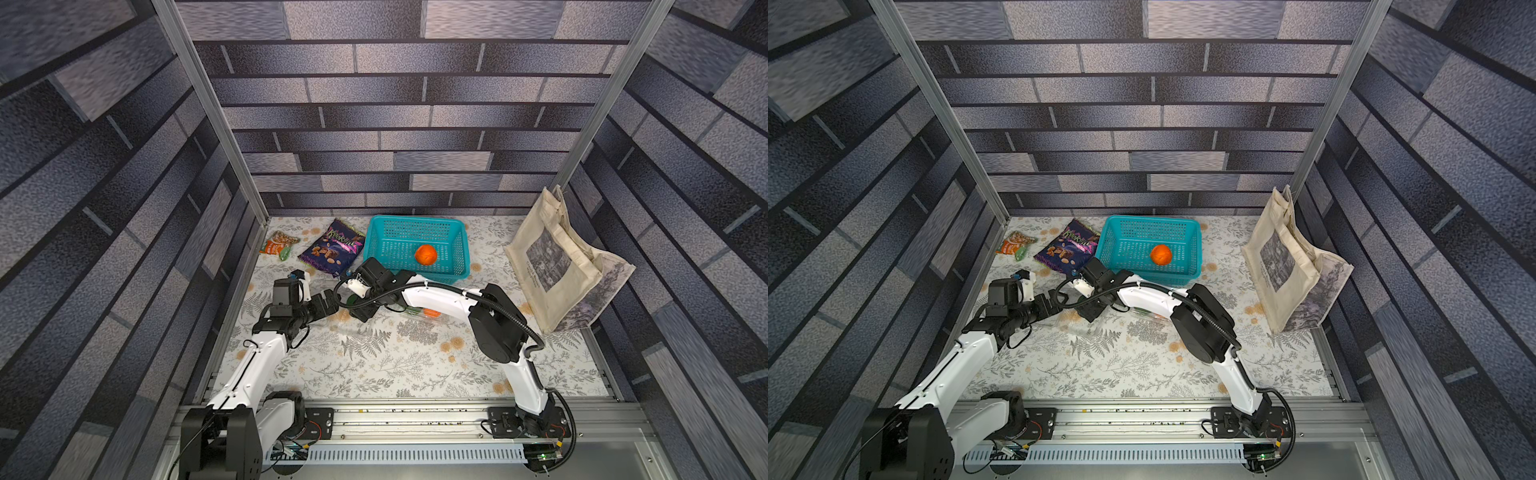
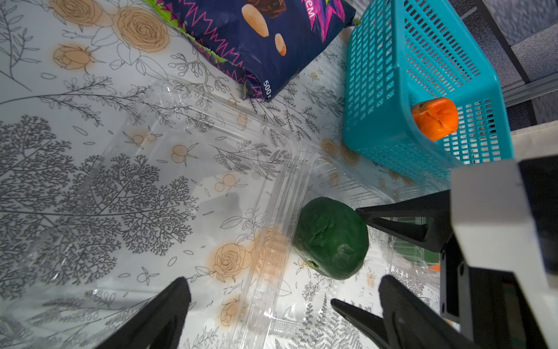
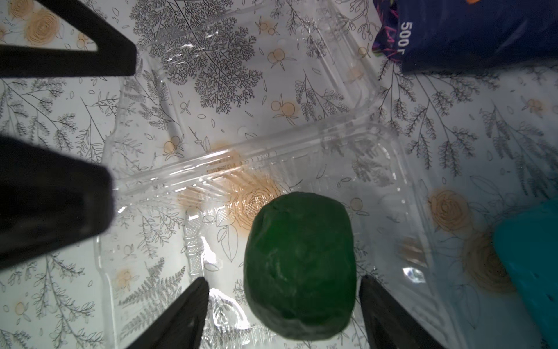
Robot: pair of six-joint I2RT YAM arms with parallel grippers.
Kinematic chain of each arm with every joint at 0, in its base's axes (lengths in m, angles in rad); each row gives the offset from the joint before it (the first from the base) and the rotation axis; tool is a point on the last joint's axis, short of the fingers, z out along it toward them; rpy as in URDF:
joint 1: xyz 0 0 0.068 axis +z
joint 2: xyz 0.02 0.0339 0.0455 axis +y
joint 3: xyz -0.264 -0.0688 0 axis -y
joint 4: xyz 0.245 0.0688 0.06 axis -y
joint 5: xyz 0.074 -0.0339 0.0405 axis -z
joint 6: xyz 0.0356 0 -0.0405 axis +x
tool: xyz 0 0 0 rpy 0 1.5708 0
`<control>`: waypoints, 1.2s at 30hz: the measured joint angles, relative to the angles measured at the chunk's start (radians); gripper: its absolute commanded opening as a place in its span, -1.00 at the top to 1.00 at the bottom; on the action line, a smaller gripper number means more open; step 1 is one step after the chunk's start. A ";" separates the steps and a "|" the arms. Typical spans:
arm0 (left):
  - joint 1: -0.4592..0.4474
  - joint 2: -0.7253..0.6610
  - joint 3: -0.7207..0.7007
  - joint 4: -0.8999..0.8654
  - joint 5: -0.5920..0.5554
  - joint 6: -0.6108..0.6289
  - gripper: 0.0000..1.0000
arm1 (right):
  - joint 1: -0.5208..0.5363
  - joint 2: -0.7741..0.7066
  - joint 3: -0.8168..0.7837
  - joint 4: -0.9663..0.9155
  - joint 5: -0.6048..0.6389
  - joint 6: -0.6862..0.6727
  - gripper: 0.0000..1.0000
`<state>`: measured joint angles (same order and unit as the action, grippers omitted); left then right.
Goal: Take oranges out of containers
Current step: Pick up the orange from the packing box.
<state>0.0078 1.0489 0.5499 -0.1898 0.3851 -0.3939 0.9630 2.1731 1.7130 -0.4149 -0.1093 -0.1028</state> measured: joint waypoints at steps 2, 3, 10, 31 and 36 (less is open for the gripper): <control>0.000 0.000 0.000 0.000 0.000 0.000 -1.00 | 0.002 0.011 0.012 0.000 0.003 -0.001 -0.66; 0.000 0.000 0.000 0.000 0.000 0.000 -1.00 | 0.002 0.016 0.018 0.000 0.003 -0.001 -0.66; -0.002 0.000 0.000 0.000 0.000 0.000 -1.00 | 0.002 0.047 0.042 -0.009 0.010 -0.002 -0.66; -0.003 -0.001 0.000 0.000 0.000 0.000 -1.00 | 0.006 0.064 0.060 -0.037 0.011 0.011 0.05; -0.003 -0.001 0.000 0.000 0.000 0.000 -1.00 | 0.006 0.044 0.049 -0.042 0.027 0.004 0.05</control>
<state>0.0051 1.0481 0.5499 -0.1902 0.3855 -0.3939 0.9688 2.2173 1.7618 -0.4564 -0.0826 -0.0986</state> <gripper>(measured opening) 0.999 0.525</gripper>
